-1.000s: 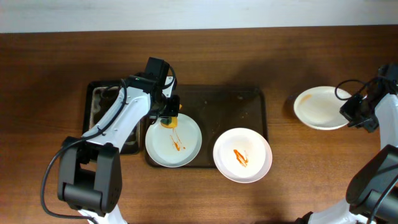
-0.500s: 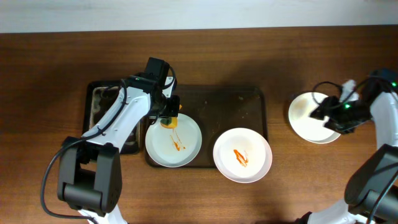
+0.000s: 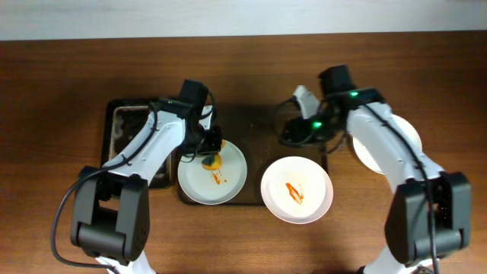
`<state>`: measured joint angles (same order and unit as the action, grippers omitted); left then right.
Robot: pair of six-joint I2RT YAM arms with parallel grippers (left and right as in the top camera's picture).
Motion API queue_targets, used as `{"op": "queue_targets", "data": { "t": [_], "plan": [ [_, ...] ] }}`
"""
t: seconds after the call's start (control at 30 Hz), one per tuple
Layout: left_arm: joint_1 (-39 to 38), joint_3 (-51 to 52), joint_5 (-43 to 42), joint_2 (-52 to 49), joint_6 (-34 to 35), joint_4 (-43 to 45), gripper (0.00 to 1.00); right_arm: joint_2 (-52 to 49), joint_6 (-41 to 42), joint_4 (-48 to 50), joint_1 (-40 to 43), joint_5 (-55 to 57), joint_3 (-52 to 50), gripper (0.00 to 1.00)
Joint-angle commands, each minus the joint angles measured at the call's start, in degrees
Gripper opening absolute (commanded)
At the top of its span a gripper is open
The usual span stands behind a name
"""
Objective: Clean dirty plates on tray and stack at the side
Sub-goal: 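Return the right gripper and grasp the left white plate's rim, then scrub the held left plate with the sponge in the left gripper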
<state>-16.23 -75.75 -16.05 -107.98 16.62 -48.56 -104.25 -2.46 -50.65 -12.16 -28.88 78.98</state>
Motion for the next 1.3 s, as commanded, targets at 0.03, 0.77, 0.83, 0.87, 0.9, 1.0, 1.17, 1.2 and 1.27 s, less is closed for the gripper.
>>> {"op": "queue_targets", "data": {
  "t": [0.03, 0.77, 0.83, 0.87, 0.9, 1.0, 1.17, 1.2, 1.27],
  "plan": [
    [1.4, 4.3, -10.3, 1.7, 3.9, 4.1, 0.0, -4.3, 4.9, 5.5, -5.6, 1.3, 0.7, 0.57],
    [1.8, 5.6, -9.4, 1.7, 4.0, 5.4, 0.0, -14.4, 11.6, 13.6, -16.0, 3.8, 0.7, 0.32],
    [1.8, 5.6, -9.4, 1.7, 4.0, 5.4, 0.0, -14.4, 11.6, 13.7, -16.4, 4.0, 0.7, 0.28],
    [1.8, 5.6, -9.4, 1.7, 4.0, 5.5, 0.0, -14.4, 11.6, 13.7, -16.7, 4.1, 0.7, 0.26],
    [1.8, 5.6, -9.4, 1.7, 4.0, 5.4, 0.0, -14.4, 11.6, 13.6, -16.8, 4.1, 0.7, 0.25],
    [1.8, 5.6, -9.4, 1.7, 4.0, 5.4, 0.0, -15.1, 12.7, 13.6, -17.4, 4.1, 0.7, 0.2],
    [1.8, 5.6, -9.5, 1.7, 4.0, 5.4, 0.0, -16.8, 15.2, 13.9, -17.5, 4.1, 0.7, 0.07],
    [1.8, 5.6, -9.5, 1.7, 4.0, 5.4, 0.0, -16.8, 15.2, 14.1, -17.5, 4.1, 0.7, 0.04],
    [1.8, 5.6, -9.5, 1.7, 4.0, 5.5, 0.0, -16.7, 15.2, 16.2, -17.1, 4.1, 0.9, 0.04]
  ]
}}
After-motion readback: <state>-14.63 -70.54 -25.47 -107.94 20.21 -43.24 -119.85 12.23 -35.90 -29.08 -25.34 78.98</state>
